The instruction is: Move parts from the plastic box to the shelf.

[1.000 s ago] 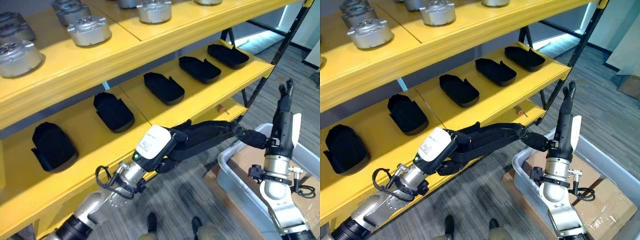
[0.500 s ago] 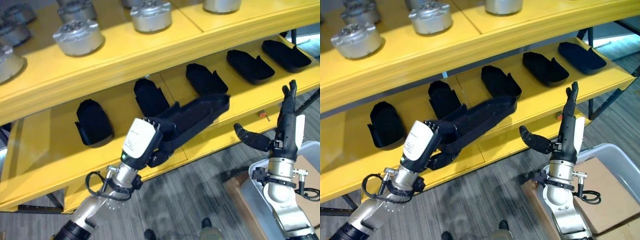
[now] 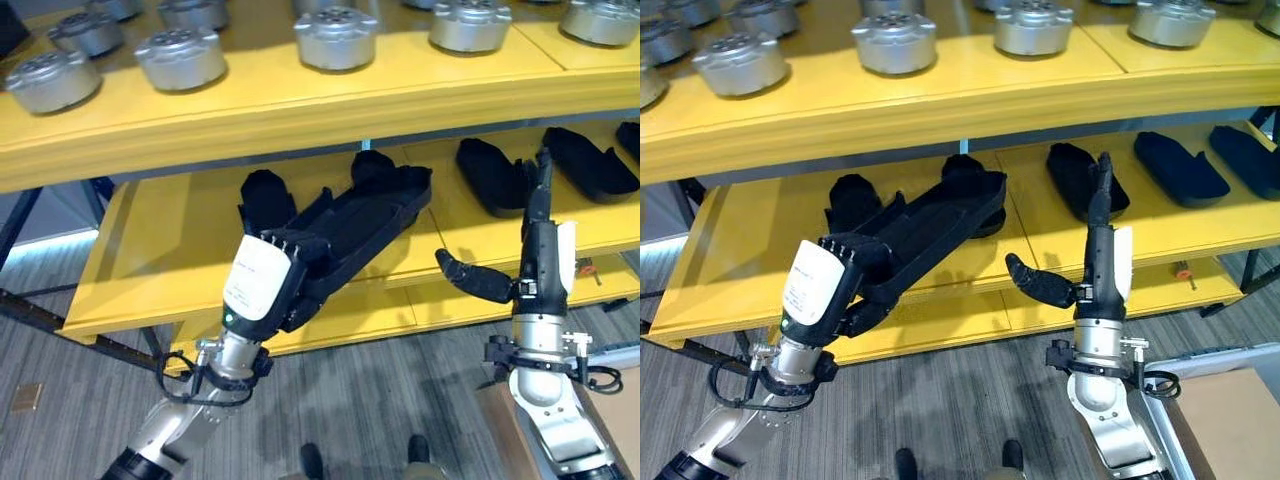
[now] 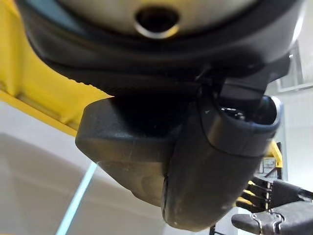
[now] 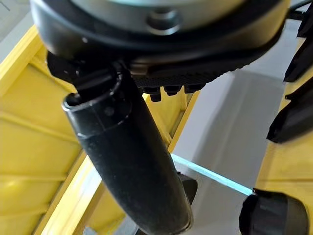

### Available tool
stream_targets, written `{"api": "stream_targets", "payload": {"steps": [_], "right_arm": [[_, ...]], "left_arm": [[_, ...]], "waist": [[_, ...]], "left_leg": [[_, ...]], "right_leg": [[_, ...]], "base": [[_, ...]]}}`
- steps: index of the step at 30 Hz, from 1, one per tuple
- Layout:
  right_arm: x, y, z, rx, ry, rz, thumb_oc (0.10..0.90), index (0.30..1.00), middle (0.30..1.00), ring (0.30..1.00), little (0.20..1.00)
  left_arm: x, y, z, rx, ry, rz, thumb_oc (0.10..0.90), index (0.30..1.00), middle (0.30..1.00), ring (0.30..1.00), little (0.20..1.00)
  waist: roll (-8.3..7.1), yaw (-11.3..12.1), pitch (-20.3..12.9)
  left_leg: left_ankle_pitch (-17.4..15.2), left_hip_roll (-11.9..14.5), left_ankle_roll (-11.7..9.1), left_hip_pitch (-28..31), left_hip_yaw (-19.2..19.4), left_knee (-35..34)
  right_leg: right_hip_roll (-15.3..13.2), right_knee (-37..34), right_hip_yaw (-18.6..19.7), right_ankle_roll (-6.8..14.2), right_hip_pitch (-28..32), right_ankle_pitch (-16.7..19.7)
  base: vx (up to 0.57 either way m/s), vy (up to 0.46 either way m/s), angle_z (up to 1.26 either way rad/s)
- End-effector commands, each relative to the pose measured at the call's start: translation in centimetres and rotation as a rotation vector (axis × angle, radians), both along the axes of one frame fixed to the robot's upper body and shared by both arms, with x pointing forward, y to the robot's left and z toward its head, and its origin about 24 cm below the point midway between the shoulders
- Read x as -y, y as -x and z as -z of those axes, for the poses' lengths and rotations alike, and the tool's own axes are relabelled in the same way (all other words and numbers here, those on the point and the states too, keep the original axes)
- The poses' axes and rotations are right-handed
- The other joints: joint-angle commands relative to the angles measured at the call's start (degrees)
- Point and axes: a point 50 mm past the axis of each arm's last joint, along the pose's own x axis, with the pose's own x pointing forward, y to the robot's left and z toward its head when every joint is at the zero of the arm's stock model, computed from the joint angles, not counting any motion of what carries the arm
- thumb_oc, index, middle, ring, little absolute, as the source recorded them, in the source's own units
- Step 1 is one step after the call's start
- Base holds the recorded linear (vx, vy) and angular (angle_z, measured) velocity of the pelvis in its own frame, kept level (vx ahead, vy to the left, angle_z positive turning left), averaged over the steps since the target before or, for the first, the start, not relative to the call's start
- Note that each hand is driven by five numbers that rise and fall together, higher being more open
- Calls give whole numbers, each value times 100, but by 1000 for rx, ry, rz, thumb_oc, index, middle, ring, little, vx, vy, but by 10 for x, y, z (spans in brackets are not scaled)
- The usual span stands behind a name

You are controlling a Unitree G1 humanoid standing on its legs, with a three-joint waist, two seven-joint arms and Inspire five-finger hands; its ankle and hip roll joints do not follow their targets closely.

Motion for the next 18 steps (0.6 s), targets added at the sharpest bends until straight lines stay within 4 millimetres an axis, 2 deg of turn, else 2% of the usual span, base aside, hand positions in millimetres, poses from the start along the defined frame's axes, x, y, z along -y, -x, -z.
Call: {"api": "stream_targets", "payload": {"steps": [1,6,8,10,12,13,14,18], "right_arm": [[-5,5,-43,255,51,7,900,1000,1000,1000,1000],[-5,7,-41,251,49,32,900,1000,1000,1000,1000],[-4,9,-40,254,66,43,900,1000,1000,1000,1000],[0,12,-41,267,91,47,900,1000,1000,1000,1000],[4,13,-41,277,101,53,900,1000,1000,1000,1000],[8,15,-40,280,105,76,900,1000,1000,1000,1000],[12,17,-39,284,110,95,900,1000,1000,1000,1000],[15,18,-37,284,124,139,900,1000,1000,1000,1000]], "left_arm": [[-4,6,-59,323,153,18,400,300,300,300,300],[-2,4,-61,329,151,13,400,300,300,300,300],[0,1,-64,349,155,-8,400,300,300,300,300],[-7,-1,-67,374,177,-68,400,300,300,300,300],[-14,-3,-68,382,216,-118,400,300,300,300,300],[-16,-5,-69,388,252,-129,400,300,300,300,300],[-16,-7,-70,401,260,-130,400,300,300,300,300],[-18,-9,-70,420,268,-140,400,300,300,300,300]], "waist": [[106,-22,-423],[112,-80,-381],[110,-187,-366],[84,-192,-383],[30,-215,-393],[9,-282,-400],[9,-331,-405],[33,-390,-433]], "left_leg": [[-844,166,256,484,305,46],[-873,106,374,473,170,33],[-884,61,453,469,46,21],[-886,11,462,443,36,-1],[-913,-91,467,425,-20,-2],[-911,-200,490,395,-214,18],[-916,-253,512,371,-332,43],[-928,-267,482,375,-377,124]], "right_leg": [[132,444,-124,151,-240,-140],[263,967,139,82,-390,-349],[673,1239,444,8,-465,-669],[1106,1328,366,-187,-485,-1013],[1403,1048,477,-331,-419,-1015],[1541,838,849,-403,-396,-933],[1610,763,1050,-436,-378,-889],[1653,684,1201,-459,-347,-795]], "base": [[-8,256,17],[13,91,25],[35,65,18],[34,22,37],[38,-27,23],[40,-33,2],[28,-41,9],[54,-102,33]]}}
